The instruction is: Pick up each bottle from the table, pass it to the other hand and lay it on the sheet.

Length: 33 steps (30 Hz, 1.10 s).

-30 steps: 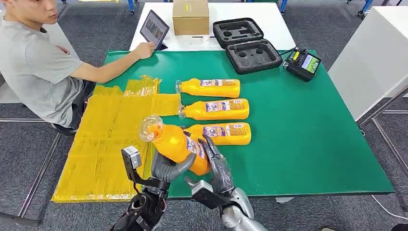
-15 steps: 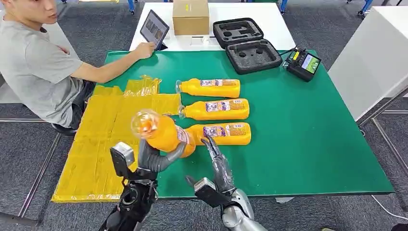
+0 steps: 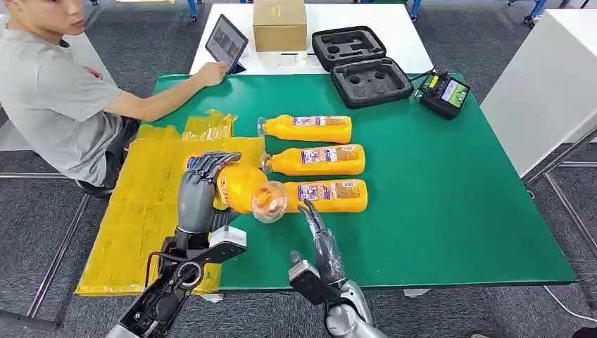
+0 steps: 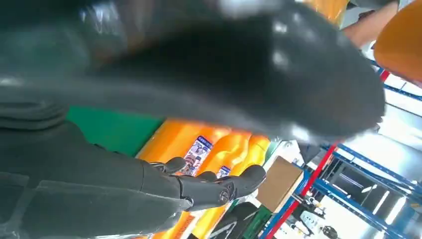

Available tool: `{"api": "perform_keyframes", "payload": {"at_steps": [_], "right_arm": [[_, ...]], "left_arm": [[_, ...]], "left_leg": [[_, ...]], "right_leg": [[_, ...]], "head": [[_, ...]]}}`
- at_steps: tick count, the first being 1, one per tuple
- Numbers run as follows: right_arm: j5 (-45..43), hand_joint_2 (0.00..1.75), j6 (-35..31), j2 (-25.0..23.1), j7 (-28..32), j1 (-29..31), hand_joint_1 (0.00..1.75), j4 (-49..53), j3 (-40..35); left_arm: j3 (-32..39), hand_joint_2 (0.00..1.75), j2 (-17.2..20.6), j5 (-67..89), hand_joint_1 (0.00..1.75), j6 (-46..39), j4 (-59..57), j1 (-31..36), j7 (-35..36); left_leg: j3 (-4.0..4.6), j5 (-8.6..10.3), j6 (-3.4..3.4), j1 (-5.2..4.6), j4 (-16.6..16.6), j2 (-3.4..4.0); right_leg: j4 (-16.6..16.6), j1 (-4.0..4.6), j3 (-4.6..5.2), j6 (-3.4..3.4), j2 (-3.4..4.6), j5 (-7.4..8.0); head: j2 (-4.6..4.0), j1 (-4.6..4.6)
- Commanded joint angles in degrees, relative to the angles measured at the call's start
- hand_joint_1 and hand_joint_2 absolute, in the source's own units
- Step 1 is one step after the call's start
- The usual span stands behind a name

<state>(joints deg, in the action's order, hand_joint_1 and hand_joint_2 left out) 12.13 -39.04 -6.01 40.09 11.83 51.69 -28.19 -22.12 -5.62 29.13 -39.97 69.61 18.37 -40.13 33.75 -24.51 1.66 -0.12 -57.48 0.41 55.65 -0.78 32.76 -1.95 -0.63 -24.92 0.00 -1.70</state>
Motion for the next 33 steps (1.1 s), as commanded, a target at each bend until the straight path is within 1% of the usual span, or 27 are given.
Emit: {"api": "perform_keyframes", "payload": {"at_steps": [1, 3, 4, 5, 6, 8, 9, 11, 13, 14, 16, 17, 19, 21, 22, 23, 26, 28, 33], "right_arm": [[-0.41, 0.0, 0.3, 0.85, -0.09, 0.79, 0.0, -0.14, -0.92], [-0.71, 0.0, 1.17, 0.65, -0.09, 1.27, 0.0, -0.13, -0.83], [-0.76, 0.0, 1.31, 0.59, -0.09, 1.46, 0.0, -0.2, -0.79], [-1.24, 0.0, 1.92, 0.48, -0.09, 1.76, 0.0, -0.28, -0.58], [-1.4, 0.0, 2.13, 0.44, -0.09, 2.08, 0.0, -0.47, -0.38], [-1.79, 0.0, 2.56, 0.26, -0.09, 2.3, 0.0, -0.59, -0.09], [-2.0, 0.0, 2.98, 0.11, -0.09, 2.36, 0.0, -0.64, 0.02], [-2.5, 0.0, 3.65, -0.12, -0.09, 2.34, 0.0, -0.66, 0.31], [-2.97, 0.0, 4.26, -0.24, -0.09, 2.34, 0.0, -0.79, 0.55], [-3.12, 0.0, 4.39, -0.27, -0.09, 2.43, 0.0, -0.92, 0.67], [-3.12, 0.0, 4.39, -0.27, -0.09, 2.43, 0.0, -0.92, 0.67], [-3.28, 1.75, 4.62, -0.23, -0.09, 2.55, 0.0, -0.89, 0.74], [-3.72, 1.75, 4.87, -0.25, -0.09, 2.61, 0.0, -0.85, 0.95], [-4.08, 1.75, 4.91, -0.33, -0.09, 2.67, 0.0, -1.01, 1.16], [-4.24, 1.75, 5.12, -0.4, -0.09, 2.68, 0.0, -1.18, 1.23], [-4.28, 1.75, 5.31, -0.47, -0.09, 2.65, 0.0, -1.36, 1.25], [-4.65, 1.75, 5.17, -0.77, -0.09, 2.51, 0.0, -1.6, 1.44], [-4.88, 1.75, 5.23, -0.82, -0.09, 2.37, 0.0, -1.59, 1.55], [-4.79, 1.75, 5.55, -1.15, -0.09, 2.4, 0.0, -1.99, 1.59]], "left_arm": [[0.45, 1.75, 1.76, 0.13, 1.75, -0.03, -5.27, 3.11, 0.13], [5.01, 1.75, 0.34, 12.65, 1.75, -0.03, -6.79, 3.0, 1.67], [6.05, 1.75, 0.19, 16.6, 1.75, -0.03, -7.2, 3.19, 2.7], [7.34, 1.75, 0.3, 22.84, 1.75, -0.03, -8.97, 4.13, 5.67], [9.69, 1.75, 0.35, 32.4, 1.75, -0.03, -9.67, 4.87, 10.13], [11.33, 1.75, 0.35, 40.06, 1.75, -0.03, -11.46, 6.06, 14.28], [12.09, 1.75, 0.87, 46.38, 1.75, -0.03, -12.35, 6.84, 17.79], [12.12, 1.75, 1.69, 52.79, 1.75, -0.03, -15.66, 8.29, 22.46], [11.13, 1.75, 2.34, 57.18, 1.75, -0.03, -23.61, 10.93, 27.16], [10.83, 1.75, 2.48, 57.97, 1.75, 1.33, -25.72, 11.9, 28.16], [10.83, 1.75, 2.48, 57.97, 1.75, 1.33, -25.72, 11.9, 28.16], [10.17, 1.75, 2.66, 60.58, 1.75, 2.99, -28.08, 12.93, 31.04], [7.14, 1.75, 3.44, 60.87, 1.75, 4.4, -31.47, 15.11, 35.55], [6.66, 1.75, 3.59, 60.87, 1.75, 4.92, -32.87, 16.29, 37.71], [6.47, 1.75, 3.84, 60.87, 1.75, 5.56, -33.24, 16.77, 38.88], [4.47, 1.75, 4.64, 60.87, 1.75, 6.69, -33.53, 17.41, 42.01], [3.3, 1.75, 5.23, 60.87, 1.75, 8.7, -33.25, 17.94, 47.37], [3.9, 1.75, 5.48, 60.87, 1.75, 10.21, -32.85, 18.07, 49.1], [5.81, 1.75, 5.29, 60.78, 1.75, 11.72, -32.02, 18.38, 50.3]], "left_leg": [[-0.15, -0.06, -0.11, 0.08, 0.0, 0.01], [-0.11, -0.04, -0.09, 0.05, 0.01, -0.02], [-0.17, -0.05, -0.13, 0.07, 0.02, -0.02], [-0.17, -0.08, -0.16, 0.11, -0.02, -0.01], [-0.12, -0.04, -0.12, 0.07, -0.01, 0.07], [-0.12, -0.07, -0.15, 0.12, -0.05, 0.12], [-0.09, -0.03, -0.13, 0.09, -0.03, 0.09], [-0.05, 0.01, -0.12, 0.06, -0.02, 0.03], [-0.11, 0.01, -0.18, 0.11, -0.02, 0.04], [-0.06, 0.05, -0.12, 0.07, 0.0, 0.02], [-0.08, 0.1, -0.13, 0.04, 0.03, -0.05], [-0.12, 0.08, -0.16, 0.08, 0.02, -0.02], [-0.09, 0.07, -0.15, 0.09, 0.0, 0.0], [-0.02, 0.11, -0.1, 0.04, -0.01, -0.07], [-0.02, 0.09, -0.13, 0.08, -0.04, -0.07], [0.0, 0.1, -0.12, 0.07, -0.03, 0.0], [-0.04, 0.07, -0.17, 0.12, -0.06, -0.09], [-0.02, 0.06, -0.16, 0.11, -0.06, -0.01], [-0.02, 0.07, -0.14, 0.1, -0.04, 0.01]], "right_leg": [[-0.03, 0.07, -0.15, 0.1, 0.09, -0.04], [-0.02, 0.05, -0.11, 0.08, 0.05, -0.03], [-0.02, 0.06, -0.16, 0.11, 0.07, -0.04], [-0.02, 0.1, -0.18, 0.13, 0.09, -0.05], [0.0, 0.06, -0.09, 0.1, 0.14, -0.01], [0.02, 0.11, -0.09, 0.13, 0.21, 0.0], [0.02, 0.09, -0.06, 0.11, 0.16, 0.01], [0.02, 0.06, -0.03, 0.09, 0.09, 0.01], [0.02, 0.1, -0.09, 0.17, 0.13, 0.03], [0.0, 0.07, -0.03, 0.18, 0.08, 0.08], [0.0, 0.04, -0.06, 0.17, 0.0, 0.07], [-0.02, 0.08, -0.1, 0.2, 0.05, 0.07], [0.0, 0.09, -0.08, 0.19, 0.07, 0.07], [0.03, 0.04, -0.02, 0.15, -0.03, 0.06], [0.04, 0.08, -0.04, 0.17, -0.01, 0.06], [0.04, 0.07, 0.01, 0.17, 0.05, 0.08], [0.04, 0.12, -0.06, 0.19, 0.0, 0.06], [0.05, 0.1, -0.03, 0.19, 0.07, 0.06], [0.03, 0.1, -0.01, 0.17, 0.07, 0.08]], "head": [[0.0, 0.02], [0.0, 0.02], [0.0, 0.02], [0.0, 0.02], [0.0, 0.0], [0.0, 0.02], [0.0, 0.02], [0.0, 0.02], [0.0, 0.0], [0.0, 0.02], [0.0, 0.02], [0.0, 0.0], [0.0, -0.02], [0.0, 0.04], [0.0, 0.04], [0.0, 0.0], [0.0, 0.04], [0.0, 0.02], [0.0, 0.02]]}}
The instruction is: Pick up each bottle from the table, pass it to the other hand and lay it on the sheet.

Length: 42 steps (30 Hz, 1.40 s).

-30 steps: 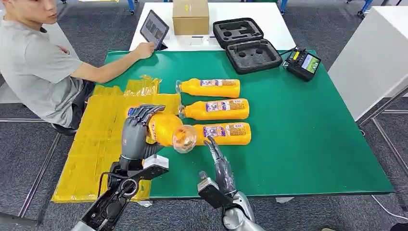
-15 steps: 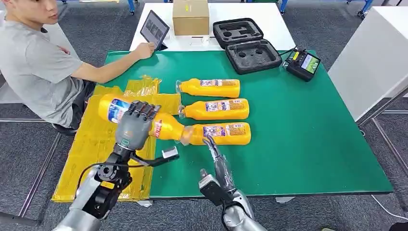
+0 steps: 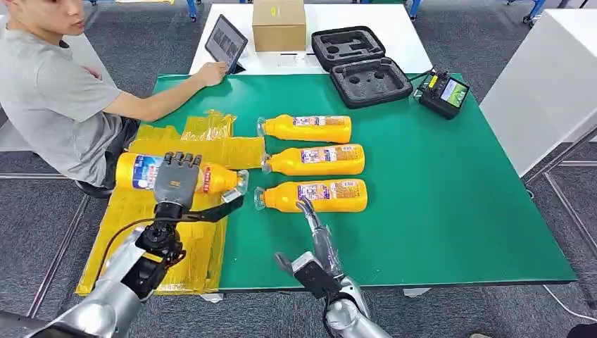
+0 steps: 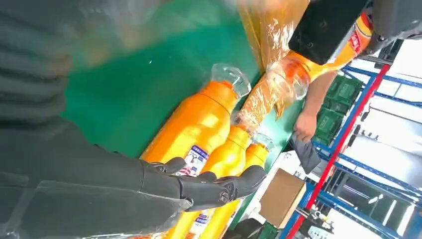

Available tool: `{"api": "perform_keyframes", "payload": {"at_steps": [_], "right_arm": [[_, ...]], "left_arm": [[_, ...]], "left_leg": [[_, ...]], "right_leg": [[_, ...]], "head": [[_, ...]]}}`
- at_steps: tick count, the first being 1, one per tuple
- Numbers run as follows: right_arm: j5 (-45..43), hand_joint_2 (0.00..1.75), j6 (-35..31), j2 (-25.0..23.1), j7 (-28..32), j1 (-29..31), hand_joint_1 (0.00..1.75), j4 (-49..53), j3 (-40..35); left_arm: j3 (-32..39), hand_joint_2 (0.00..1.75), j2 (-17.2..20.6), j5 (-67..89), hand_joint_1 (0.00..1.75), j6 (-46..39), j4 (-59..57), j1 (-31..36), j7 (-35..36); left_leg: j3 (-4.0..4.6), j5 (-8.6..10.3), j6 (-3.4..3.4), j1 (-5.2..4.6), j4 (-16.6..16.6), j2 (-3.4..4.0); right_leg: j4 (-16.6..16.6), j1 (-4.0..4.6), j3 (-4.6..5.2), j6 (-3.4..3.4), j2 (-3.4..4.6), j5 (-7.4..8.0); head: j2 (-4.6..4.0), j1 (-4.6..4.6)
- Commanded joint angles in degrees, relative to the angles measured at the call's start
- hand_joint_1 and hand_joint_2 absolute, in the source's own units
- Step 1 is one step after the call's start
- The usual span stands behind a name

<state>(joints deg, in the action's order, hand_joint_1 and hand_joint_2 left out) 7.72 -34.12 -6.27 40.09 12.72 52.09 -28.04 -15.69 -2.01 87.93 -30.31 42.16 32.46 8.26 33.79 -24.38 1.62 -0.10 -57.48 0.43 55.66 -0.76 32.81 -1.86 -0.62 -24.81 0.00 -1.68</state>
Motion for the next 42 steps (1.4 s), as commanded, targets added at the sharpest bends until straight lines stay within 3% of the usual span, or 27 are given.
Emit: {"api": "perform_keyframes", "payload": {"at_steps": [1, 6, 11, 16, 23, 32, 38, 42], "right_arm": [[-0.38, 1.75, 0.71, -0.96, -0.09, 1.62, 0.0, -2.59, 1.46], [-0.37, 1.75, 0.93, -0.85, -0.09, 1.67, 0.0, -2.5, 1.71], [-0.11, 1.75, 1.78, -0.92, -0.09, 1.65, 0.0, -2.51, 1.48], [-0.24, 1.75, 2.19, -0.73, -0.09, 1.73, 0.0, -2.23, 0.88], [-0.74, 1.75, 2.08, -0.47, -0.09, 2.05, 0.0, -2.46, 0.57], [-0.75, 1.75, 2.02, -0.75, -0.09, 2.6, 0.0, -3.27, 0.73], [-0.33, 1.75, 1.78, -0.94, -0.09, 2.3, 0.0, -3.27, 0.84], [-0.33, 1.75, 1.76, -0.98, -0.09, 2.27, 0.0, -3.29, 0.88]], "left_arm": [[-0.05, 1.75, 1.58, 1.72, 1.75, 2.74, -4.67, 4.48, 2.1], [3.11, 1.75, 1.95, 0.36, 1.75, 3.67, -2.73, 3.72, 1.59], [4.28, 1.75, 1.67, -3.2, 1.75, 4.99, -1.05, 2.58, -3.83], [4.74, 1.75, -0.12, -10.72, 1.75, 9.64, -1.04, 0.85, -14.77], [3.45, 1.75, -0.84, -15.44, 1.75, 15.23, -4.98, 2.25, -20.48], [1.26, 1.75, -0.04, -11.35, 1.75, 14.99, -7.78, 4.35, -14.61], [1.57, 1.75, 0.86, -6.64, 1.75, 9.85, -5.67, 4.34, -5.62], [1.81, 1.75, 0.8, -6.73, 1.75, 9.84, -5.32, 4.27, -5.45]], "left_leg": [[-0.02, -0.04, -0.08, 0.07, -0.04, -0.02], [0.0, -0.03, -0.07, 0.05, -0.04, 0.02], [-0.01, -0.04, -0.08, 0.07, -0.03, 0.0], [-0.07, -0.07, -0.09, 0.08, -0.01, 0.03], [-0.03, -0.05, -0.09, 0.07, -0.05, -0.06], [-0.02, -0.05, -0.11, 0.09, -0.06, -0.08], [-0.01, -0.05, -0.09, 0.09, -0.05, -0.07], [0.01, -0.02, -0.07, 0.06, -0.03, -0.03]], "right_leg": [[0.01, 0.06, -0.03, 0.06, 0.03, -0.03], [0.01, 0.05, -0.01, 0.05, 0.07, -0.01], [0.02, 0.06, -0.03, 0.07, 0.05, -0.03], [-0.02, 0.07, -0.09, 0.07, 0.1, -0.03], [0.01, 0.06, -0.07, 0.07, 0.01, -0.04], [0.02, 0.09, -0.05, 0.09, 0.0, -0.04], [0.0, 0.09, -0.05, 0.07, 0.01, -0.04], [0.01, 0.06, -0.02, 0.06, 0.02, -0.02]], "head": [[0.0, 0.0], [0.0, 0.0], [0.0, 0.0], [0.0, 0.0], [0.0, 0.0], [0.0, 0.0], [0.0, 0.02], [0.0, 0.02]]}}
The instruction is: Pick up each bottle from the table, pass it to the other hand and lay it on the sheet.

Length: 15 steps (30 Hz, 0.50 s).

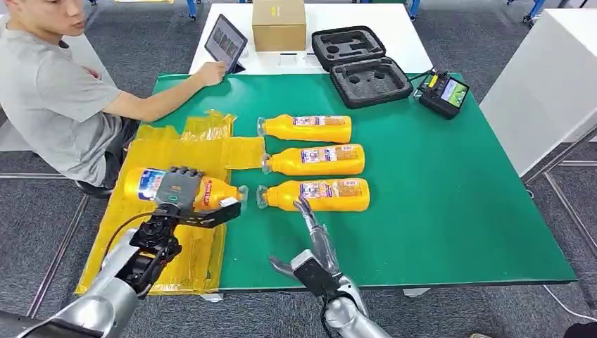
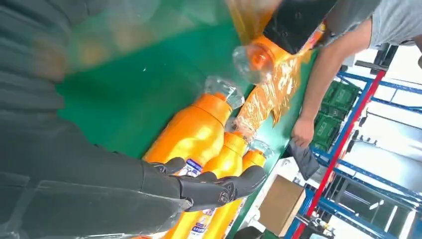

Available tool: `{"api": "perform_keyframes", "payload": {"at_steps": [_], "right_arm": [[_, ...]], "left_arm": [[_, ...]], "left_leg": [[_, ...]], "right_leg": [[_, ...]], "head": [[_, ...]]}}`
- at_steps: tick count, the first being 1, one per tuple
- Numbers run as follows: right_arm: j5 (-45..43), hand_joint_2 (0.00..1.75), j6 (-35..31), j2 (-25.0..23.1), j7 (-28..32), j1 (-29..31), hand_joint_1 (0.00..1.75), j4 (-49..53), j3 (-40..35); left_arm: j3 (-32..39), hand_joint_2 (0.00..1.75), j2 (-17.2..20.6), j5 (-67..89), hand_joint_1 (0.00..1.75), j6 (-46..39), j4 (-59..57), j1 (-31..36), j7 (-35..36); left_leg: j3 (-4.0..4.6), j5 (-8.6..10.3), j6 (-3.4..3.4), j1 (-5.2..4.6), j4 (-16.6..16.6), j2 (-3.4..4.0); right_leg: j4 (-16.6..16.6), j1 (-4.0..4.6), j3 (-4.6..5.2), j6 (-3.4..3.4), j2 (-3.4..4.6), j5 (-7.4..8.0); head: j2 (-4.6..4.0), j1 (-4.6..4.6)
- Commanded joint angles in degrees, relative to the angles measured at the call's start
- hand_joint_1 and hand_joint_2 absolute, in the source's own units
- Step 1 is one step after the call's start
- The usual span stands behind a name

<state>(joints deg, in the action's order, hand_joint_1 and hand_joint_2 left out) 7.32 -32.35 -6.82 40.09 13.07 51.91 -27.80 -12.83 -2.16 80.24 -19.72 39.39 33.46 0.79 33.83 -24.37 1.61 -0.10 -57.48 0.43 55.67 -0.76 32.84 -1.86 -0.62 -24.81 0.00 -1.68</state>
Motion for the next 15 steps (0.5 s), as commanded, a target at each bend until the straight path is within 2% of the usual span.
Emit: {"api": "perform_keyframes", "payload": {"at_steps": [1, 5, 10, 15], "right_arm": [[0.06, 1.75, -0.01, -0.44, -0.09, 1.92, 0.0, -3.12, 0.64], [0.05, 1.75, 0.1, -0.43, -0.09, 1.89, 0.0, -3.39, 0.76], [0.15, 1.75, 0.41, -0.48, -0.09, 2.06, 0.0, -3.48, 0.72], [0.05, 1.75, 0.42, -0.48, -0.09, 1.91, 0.0, -3.3, 0.77]], "left_arm": [[-1.05, 1.75, 0.95, 0.97, 1.75, -0.75, -2.55, 3.27, 2.02], [-0.37, 1.75, 0.55, 0.37, 1.75, -0.58, -1.88, 2.96, 2.06], [-0.05, 1.75, -0.59, -3.8, 1.75, 3.66, -2.37, 2.34, -5.76], [0.0, 1.75, -0.96, -5.32, 1.75, 4.59, -2.96, 2.31, -7.59]], "left_leg": [[-0.01, -0.02, -0.06, 0.04, -0.02, -0.04], [-0.02, -0.04, -0.09, 0.08, -0.05, -0.04], [-0.06, -0.07, -0.12, 0.1, -0.06, -0.07], [-0.1, -0.08, -0.11, 0.09, -0.04, -0.04]], "right_leg": [[0.01, 0.04, -0.02, 0.05, 0.01, -0.01], [0.01, 0.07, -0.05, 0.08, 0.03, -0.02], [0.01, 0.1, -0.1, 0.1, 0.01, -0.05], [0.0, 0.08, -0.12, 0.08, 0.04, -0.05]], "head": [[0.0, 0.0], [0.0, 0.0], [0.0, 0.0], [0.0, 0.0]]}}
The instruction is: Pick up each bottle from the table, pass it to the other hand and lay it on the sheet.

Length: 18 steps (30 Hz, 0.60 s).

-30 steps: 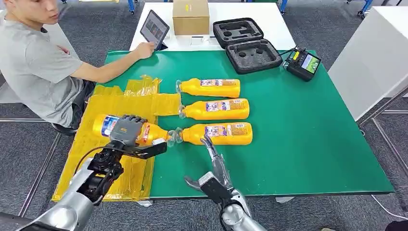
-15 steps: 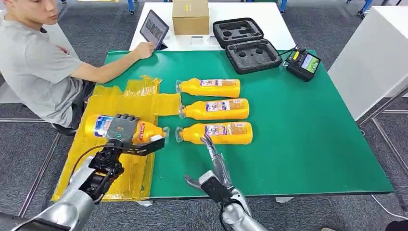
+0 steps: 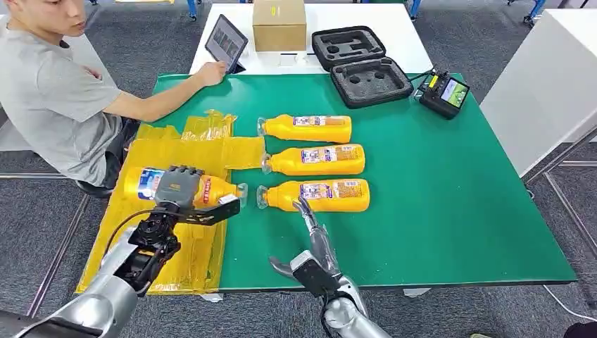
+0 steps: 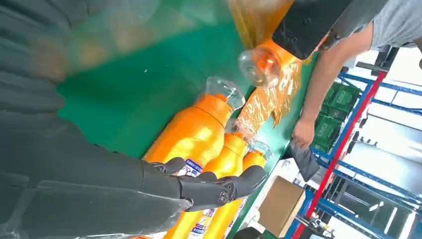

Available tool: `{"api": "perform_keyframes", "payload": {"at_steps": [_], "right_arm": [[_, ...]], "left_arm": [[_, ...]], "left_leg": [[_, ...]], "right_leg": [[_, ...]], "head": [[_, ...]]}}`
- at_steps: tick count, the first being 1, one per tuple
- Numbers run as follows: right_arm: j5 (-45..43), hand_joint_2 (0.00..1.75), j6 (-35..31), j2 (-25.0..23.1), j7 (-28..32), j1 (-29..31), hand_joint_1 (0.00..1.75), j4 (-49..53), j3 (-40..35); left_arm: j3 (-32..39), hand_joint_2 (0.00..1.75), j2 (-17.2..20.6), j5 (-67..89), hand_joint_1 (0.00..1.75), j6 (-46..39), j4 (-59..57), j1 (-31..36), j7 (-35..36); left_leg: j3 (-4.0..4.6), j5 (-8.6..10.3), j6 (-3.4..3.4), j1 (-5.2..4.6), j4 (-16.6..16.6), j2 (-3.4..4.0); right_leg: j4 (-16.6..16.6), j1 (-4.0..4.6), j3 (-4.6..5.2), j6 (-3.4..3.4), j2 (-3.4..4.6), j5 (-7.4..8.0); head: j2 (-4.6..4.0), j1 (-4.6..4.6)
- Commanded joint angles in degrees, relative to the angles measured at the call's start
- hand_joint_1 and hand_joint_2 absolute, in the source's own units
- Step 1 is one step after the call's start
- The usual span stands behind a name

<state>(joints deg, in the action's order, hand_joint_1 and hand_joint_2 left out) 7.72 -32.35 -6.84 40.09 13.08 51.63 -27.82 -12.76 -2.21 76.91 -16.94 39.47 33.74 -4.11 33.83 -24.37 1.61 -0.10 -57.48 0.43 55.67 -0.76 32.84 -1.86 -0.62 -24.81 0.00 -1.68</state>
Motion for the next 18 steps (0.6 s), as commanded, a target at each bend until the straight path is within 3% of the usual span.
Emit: {"api": "perform_keyframes", "payload": {"at_steps": [1, 13, 14, 15, 17, 18], "right_arm": [[-0.36, 1.75, 0.49, -0.43, -0.09, 1.81, 0.0, -2.87, 0.83], [-0.31, 1.75, 0.49, -0.44, -0.09, 1.86, 0.0, -2.87, 0.88], [-0.21, 1.75, 0.51, -0.45, -0.09, 1.85, 0.0, -2.87, 0.96], [-0.21, 1.75, 0.51, -0.45, -0.09, 1.85, 0.0, -2.87, 0.96], [-0.19, 1.75, 0.6, -0.49, -0.09, 1.77, 0.0, -2.85, 1.02], [-0.09, 1.75, 0.54, -0.55, -0.09, 1.87, 0.0, -2.97, 0.98]], "left_arm": [[0.01, 1.75, -1.09, -2.77, 1.75, 2.46, -3.28, 1.94, -3.67], [-0.35, 1.75, -0.93, -3.75, 1.75, 4.06, -3.81, 2.28, -4.64], [-0.15, 1.75, -0.59, -3.8, 1.54, 2.82, -4.15, 2.69, -2.61], [-0.15, 1.75, -0.59, -3.8, 1.47, 2.82, -4.15, 2.69, -2.61], [0.15, 1.75, -0.49, -3.89, 0.33, 2.56, -4.14, 2.83, -1.48], [-0.01, 1.75, -0.41, -3.5, 0.09, 2.38, -4.09, 2.85, -0.89]], "left_leg": [[-0.06, -0.04, -0.08, 0.05, -0.01, -0.03], [-0.09, -0.05, -0.1, 0.08, -0.02, -0.04], [-0.1, -0.07, -0.11, 0.08, -0.03, -0.03], [-0.09, -0.06, -0.11, 0.09, -0.03, -0.05], [-0.04, -0.04, -0.07, 0.05, -0.02, -0.01], [-0.04, -0.04, -0.07, 0.06, -0.02, -0.02]], "right_leg": [[-0.01, 0.04, -0.08, 0.06, 0.04, -0.03], [-0.02, 0.07, -0.12, 0.08, 0.04, -0.04], [-0.01, 0.08, -0.12, 0.09, 0.05, -0.05], [-0.01, 0.08, -0.12, 0.09, 0.03, -0.04], [-0.01, 0.05, -0.06, 0.05, 0.04, -0.02], [-0.01, 0.05, -0.06, 0.06, 0.03, -0.02]], "head": [[0.0, 0.0], [0.0, 0.0], [0.0, 0.0], [0.0, 0.0], [0.0, 0.0], [0.0, 0.0]]}}
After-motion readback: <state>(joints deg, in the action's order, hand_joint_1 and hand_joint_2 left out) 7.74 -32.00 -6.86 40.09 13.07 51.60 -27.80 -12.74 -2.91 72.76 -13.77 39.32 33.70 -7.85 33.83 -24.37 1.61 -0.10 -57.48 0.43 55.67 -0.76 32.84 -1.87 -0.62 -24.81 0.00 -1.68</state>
